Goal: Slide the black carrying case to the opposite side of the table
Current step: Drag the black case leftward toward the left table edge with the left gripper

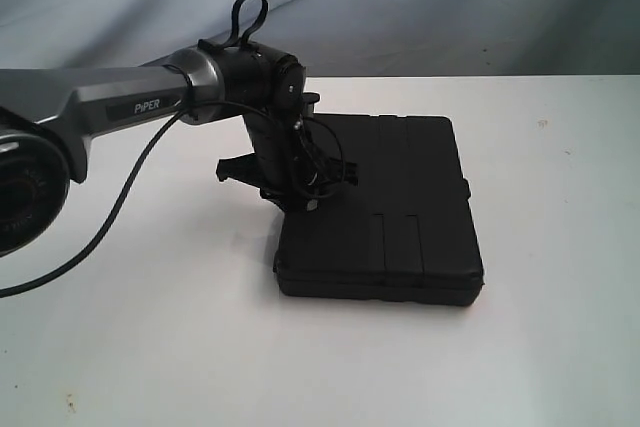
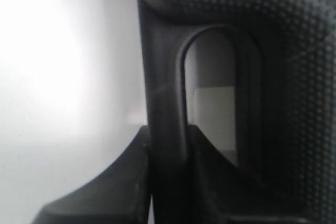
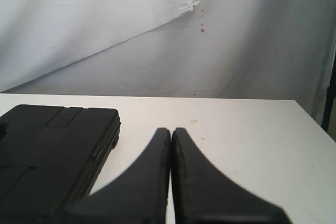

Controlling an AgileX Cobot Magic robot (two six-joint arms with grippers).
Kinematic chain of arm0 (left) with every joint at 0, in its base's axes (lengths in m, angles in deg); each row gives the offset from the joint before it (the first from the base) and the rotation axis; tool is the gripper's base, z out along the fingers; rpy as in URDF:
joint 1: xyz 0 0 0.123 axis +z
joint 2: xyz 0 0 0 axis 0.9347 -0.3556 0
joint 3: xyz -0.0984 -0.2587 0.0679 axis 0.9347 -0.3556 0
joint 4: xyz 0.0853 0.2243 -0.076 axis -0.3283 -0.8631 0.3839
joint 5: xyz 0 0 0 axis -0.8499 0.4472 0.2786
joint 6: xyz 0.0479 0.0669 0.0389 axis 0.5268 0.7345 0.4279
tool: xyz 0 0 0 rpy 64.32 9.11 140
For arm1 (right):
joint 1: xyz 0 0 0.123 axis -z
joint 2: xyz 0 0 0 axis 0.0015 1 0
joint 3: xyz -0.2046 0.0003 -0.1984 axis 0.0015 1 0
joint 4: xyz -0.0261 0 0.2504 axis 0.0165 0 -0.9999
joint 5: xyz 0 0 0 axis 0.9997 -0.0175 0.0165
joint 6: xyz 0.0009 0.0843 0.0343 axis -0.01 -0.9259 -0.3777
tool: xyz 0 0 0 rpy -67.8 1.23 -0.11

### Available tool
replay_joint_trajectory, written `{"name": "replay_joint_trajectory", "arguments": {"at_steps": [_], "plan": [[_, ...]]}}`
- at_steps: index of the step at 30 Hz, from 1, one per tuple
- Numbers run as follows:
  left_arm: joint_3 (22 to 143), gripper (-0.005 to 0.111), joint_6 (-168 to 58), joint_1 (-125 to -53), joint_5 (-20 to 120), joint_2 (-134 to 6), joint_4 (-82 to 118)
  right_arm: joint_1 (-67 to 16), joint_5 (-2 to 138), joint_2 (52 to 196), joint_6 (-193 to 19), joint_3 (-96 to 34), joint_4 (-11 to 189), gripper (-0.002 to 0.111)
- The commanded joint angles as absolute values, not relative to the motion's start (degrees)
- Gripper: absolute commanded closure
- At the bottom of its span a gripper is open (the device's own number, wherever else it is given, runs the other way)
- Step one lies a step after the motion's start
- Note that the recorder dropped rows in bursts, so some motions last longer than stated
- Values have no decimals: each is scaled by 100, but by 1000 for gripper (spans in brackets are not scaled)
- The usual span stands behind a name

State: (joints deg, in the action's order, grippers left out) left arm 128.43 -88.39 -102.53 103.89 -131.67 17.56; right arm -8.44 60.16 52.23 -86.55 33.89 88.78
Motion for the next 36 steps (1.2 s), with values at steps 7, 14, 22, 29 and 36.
{"name": "replay_joint_trajectory", "arguments": {"at_steps": [7,14,22,29,36], "plan": [[12767,107,-8715,-10067,10425,-13098,1874,-797,6079,5191,-8665,3404,8839,108],[12172,107,-8522,-9779,10136,-12776,1850,-797,6079,5191,-8665,3404,8839,108],[11184,107,-7938,-9176,9799,-12261,1810,-797,6079,5191,-8665,3404,8839,108],[10509,107,-7548,-8603,9627,-11873,1655,-797,6079,5191,-8665,3404,8839,108],[10356,107,-7074,-8197,9627,-11778,1655,-797,6079,5191,-8665,3404,8839,108]]}}
